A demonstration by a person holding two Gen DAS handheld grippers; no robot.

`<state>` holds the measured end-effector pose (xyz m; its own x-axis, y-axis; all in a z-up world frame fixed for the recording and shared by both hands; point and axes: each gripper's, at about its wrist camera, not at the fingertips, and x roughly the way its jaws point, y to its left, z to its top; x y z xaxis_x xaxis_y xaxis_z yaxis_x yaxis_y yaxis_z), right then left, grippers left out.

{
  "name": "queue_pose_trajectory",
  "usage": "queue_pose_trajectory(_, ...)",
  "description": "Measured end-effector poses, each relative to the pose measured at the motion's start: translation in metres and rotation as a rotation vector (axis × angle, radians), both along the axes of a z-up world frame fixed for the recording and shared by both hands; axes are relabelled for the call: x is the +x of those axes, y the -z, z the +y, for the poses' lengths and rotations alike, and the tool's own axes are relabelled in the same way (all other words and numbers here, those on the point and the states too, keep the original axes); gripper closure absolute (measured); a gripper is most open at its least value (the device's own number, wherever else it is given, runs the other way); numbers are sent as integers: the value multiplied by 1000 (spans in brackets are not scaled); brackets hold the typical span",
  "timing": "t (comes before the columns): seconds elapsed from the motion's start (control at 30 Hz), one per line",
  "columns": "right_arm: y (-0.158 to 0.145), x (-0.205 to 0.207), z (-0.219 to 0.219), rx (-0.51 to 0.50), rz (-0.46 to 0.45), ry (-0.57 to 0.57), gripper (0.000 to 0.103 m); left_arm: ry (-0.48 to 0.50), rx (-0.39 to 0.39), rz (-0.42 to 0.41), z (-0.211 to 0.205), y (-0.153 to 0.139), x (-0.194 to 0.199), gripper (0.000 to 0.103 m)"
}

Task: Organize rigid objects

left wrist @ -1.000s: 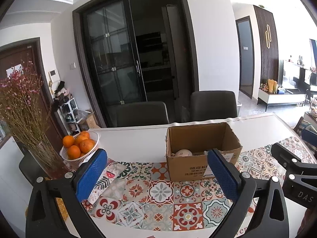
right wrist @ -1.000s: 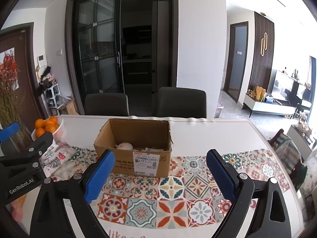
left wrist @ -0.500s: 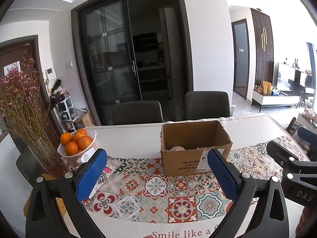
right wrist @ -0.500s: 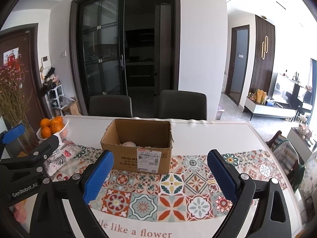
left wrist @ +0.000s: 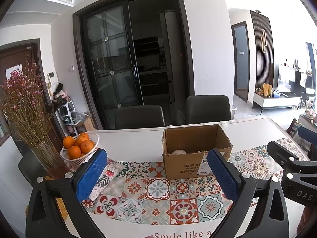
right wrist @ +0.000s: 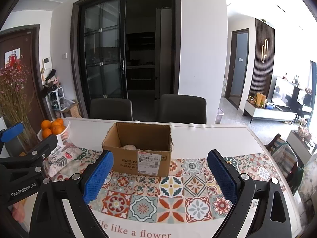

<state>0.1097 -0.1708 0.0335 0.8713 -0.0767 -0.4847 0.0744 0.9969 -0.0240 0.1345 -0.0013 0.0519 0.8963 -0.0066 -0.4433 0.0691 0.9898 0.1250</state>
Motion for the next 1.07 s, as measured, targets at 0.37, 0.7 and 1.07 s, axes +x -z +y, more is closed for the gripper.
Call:
queue_pose_trajectory(0.37, 0, 0, 1, 1, -2, 1, 7, 1, 0, -4, -1, -1, -3, 0)
queue_pose_trajectory(0.7, -1, -1, 1, 2, -5, -1, 7, 2, 2, -7, -2, -2, -3, 0)
queue_pose_trajectory(1.07, -1, -2, 1, 4, -3, 0, 7, 4, 1, -4, -2, -2, -3, 0)
